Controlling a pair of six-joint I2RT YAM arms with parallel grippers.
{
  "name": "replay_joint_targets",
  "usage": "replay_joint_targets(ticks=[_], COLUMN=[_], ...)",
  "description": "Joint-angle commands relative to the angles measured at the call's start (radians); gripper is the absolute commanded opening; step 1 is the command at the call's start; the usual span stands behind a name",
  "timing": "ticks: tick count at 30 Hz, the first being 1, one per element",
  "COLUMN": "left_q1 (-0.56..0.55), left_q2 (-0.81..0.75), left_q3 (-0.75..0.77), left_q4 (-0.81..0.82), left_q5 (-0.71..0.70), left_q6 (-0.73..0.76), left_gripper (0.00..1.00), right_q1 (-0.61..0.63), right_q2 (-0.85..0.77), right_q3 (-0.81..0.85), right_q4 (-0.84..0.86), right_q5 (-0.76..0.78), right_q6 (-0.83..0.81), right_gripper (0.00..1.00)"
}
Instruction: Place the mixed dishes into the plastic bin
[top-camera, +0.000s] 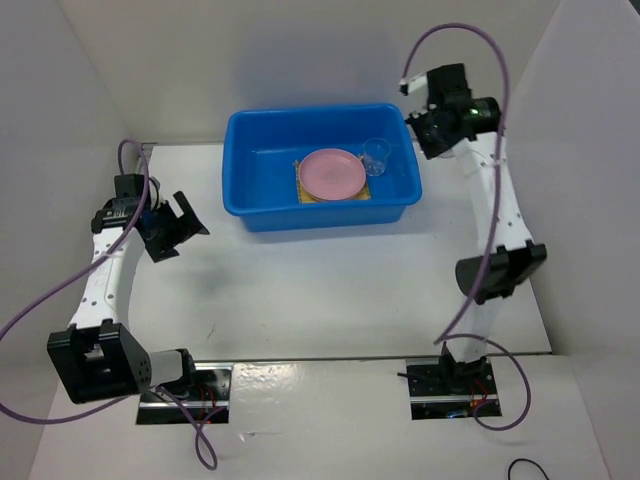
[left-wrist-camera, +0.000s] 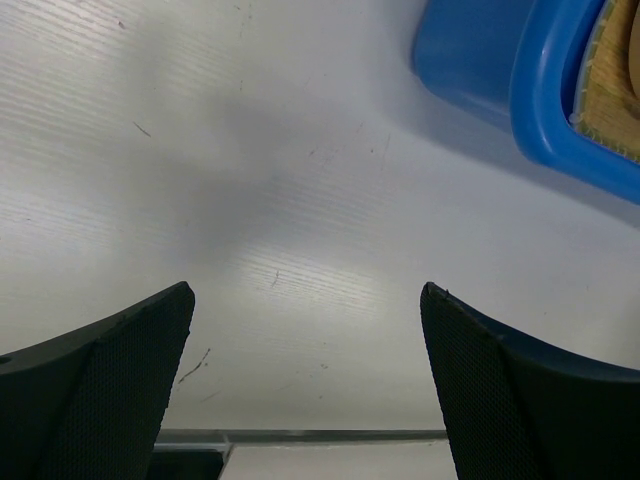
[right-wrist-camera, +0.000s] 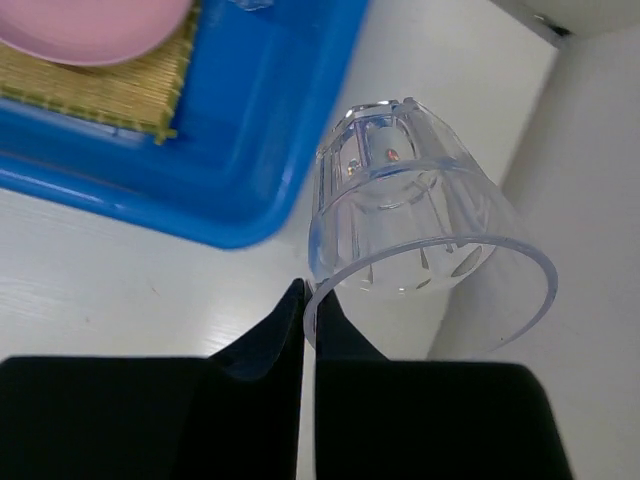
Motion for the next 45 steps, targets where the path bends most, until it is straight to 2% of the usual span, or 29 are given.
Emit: replay_joint_targets(ticks=[1,7,18,24,28,31,32,34,35,36,38,43,45], left_q1=[0.006,0.006,0.006,0.006,0.006,0.006,0.006,0.006,0.006,0.006,0.006,-0.049,-0.063], left_q2=[-0.067,-0.130,-0.231,-0.265,-0.265,-0.265,-0.265,-0.265,-0.265,-0.265,-0.265,-0.346,-0.415], left_q3=[-0.038,-0.069,-0.060,-0.069,-0.069,-0.069,-0.069,-0.069,-0.069,-0.056,-0.036,0.064,0.064], left_q4=[0.016,-0.018,-0.084,-0.104,-0.104,-0.104,-0.104,-0.104,-0.104,-0.104,-0.104,-0.063,0.017], left_q5=[0.003,0.003,-0.064,-0.074,-0.074,-0.074,-0.065,-0.064,-0.064,-0.064,-0.074,-0.132,-0.132], left_q6=[-0.022,-0.031,-0.051,-0.060,-0.060,-0.060,-0.060,-0.060,-0.060,-0.060,-0.060,-0.060,-0.074], left_gripper=[1.00,1.00,1.00,1.00,1.00,1.00,1.00,1.00,1.00,1.00,1.00,1.00,1.00], right_q1=[0.049,0.069,0.111,0.111,0.111,0.111,0.111,0.111,0.111,0.111,0.111,0.091,0.091], right_q2=[0.122,0.309,0.544,0.702,0.795,0.834,0.834,0.788,0.762,0.733,0.626,0.336,0.181], right_q3=[0.134,0.284,0.269,0.421,0.538,0.575,0.585,0.585,0.566,0.565,0.538,0.415,0.302], right_q4=[-0.031,-0.041,-0.041,-0.041,-0.041,-0.041,-0.041,-0.041,-0.041,-0.041,-0.041,-0.041,-0.041], right_q5=[-0.074,-0.133,-0.194,-0.095,-0.012,0.008,0.008,-0.010,-0.039,-0.051,-0.061,-0.143,-0.182], right_q6=[0.012,0.003,-0.025,-0.025,-0.025,-0.025,-0.025,-0.025,-0.016,-0.016,0.033,0.044,0.044], right_gripper=[0.00,0.00,0.00,0.00,0.06,0.14,0.28,0.49,0.76,0.86,0.98,0.98,0.98])
